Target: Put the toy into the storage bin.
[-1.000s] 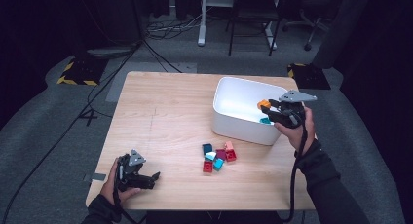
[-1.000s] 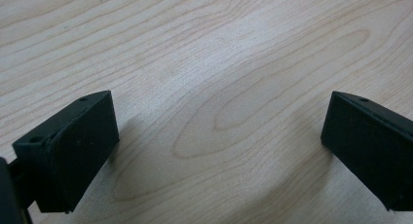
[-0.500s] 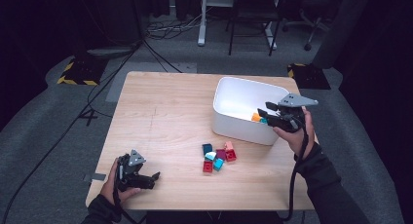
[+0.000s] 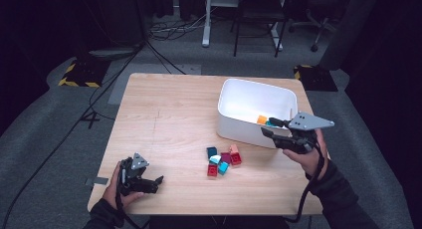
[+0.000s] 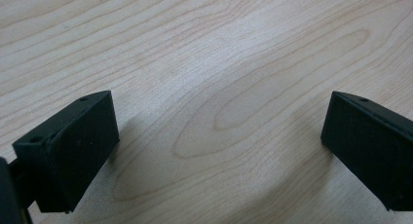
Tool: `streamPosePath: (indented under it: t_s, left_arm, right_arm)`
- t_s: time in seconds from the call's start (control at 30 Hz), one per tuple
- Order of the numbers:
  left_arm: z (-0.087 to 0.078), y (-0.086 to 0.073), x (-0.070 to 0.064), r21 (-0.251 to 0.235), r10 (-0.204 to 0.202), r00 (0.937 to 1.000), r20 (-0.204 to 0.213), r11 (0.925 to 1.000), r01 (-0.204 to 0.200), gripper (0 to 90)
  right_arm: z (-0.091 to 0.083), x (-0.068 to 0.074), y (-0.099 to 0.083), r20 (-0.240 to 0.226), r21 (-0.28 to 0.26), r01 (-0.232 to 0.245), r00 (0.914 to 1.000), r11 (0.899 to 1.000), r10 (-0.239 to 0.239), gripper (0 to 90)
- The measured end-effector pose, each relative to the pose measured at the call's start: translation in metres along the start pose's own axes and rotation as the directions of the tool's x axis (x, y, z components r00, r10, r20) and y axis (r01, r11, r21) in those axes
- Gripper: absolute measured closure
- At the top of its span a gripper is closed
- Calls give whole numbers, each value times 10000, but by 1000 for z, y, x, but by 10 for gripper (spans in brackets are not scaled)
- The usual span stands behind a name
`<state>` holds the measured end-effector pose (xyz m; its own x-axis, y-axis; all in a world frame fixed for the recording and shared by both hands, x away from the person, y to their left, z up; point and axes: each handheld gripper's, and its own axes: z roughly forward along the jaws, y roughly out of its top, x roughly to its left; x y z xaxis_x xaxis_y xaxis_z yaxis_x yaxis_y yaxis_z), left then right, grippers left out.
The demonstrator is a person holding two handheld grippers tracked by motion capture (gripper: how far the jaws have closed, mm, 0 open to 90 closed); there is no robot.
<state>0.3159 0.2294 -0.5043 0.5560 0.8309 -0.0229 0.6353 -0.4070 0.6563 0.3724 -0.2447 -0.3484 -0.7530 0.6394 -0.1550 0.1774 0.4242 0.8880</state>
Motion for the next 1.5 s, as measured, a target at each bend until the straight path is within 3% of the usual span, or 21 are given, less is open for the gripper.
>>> streamPosePath:
  t_s: [0.27, 0.47, 0.63, 0.73, 0.77, 0.97, 1.03, 1.17, 1.33, 1.43, 1.5]
  left_arm:
    - [0, 0, 0, -2, -1, 10000, -5, 10000, 1, 5]
    - [0, 0, 0, 7, 10, 10000, -4, 10000, -10, 5]
    - [0, 0, 0, -16, -9, 10000, -15, 10000, 9, 5]
    - [0, 0, 0, -15, -8, 10000, -14, 10000, 8, 6]
    - [0, 0, 0, -13, 7, 10000, -18, 10000, -7, 5]
    - [0, 0, 0, -18, -6, 10000, -15, 10000, 6, 6]
    - [0, 0, 0, -13, 10, 10000, -20, 10000, -10, 6]
    - [0, 0, 0, -12, 5, 10000, -12, 10000, -5, 6]
    - [0, 0, 0, -4, -5, 10000, -6, 10000, 5, 6]
    - [0, 0, 0, -16, -5, 10000, -14, 10000, 5, 5]
    - [0, 0, 0, -13, -7, 10000, -9, 10000, 7, 6]
  right_arm:
    - [10, 21, -19, -679, 147, 146, 9976, 9998, -135, 518]
    - [31, 36, -42, -1043, 580, 411, 9939, 9975, -349, 445]
    - [54, 48, -67, -1530, 1190, 502, 9877, 9916, -316, 439]
    - [62, 52, -78, -1900, 1244, 688, 9808, 9898, -442, 435]
    - [64, 54, -82, -1945, 1341, 542, 9805, 9895, -273, 435]
    - [86, 61, -99, -1951, 2055, 523, 9807, 9772, -115, 400]
    - [92, 63, -102, -1926, 2131, 726, 9808, 9743, -310, 384]
    - [100, 64, -108, -1691, 2396, 493, 9856, 9696, -84, 367]
    - [106, 61, -110, -1679, 2432, 146, 9854, 9699, 273, 341]
    - [111, 57, -109, -1733, 2444, 183, 9845, 9695, 251, 332]
    - [114, 58, -108, -1845, 2553, -249, 9800, 9665, 740, 328]
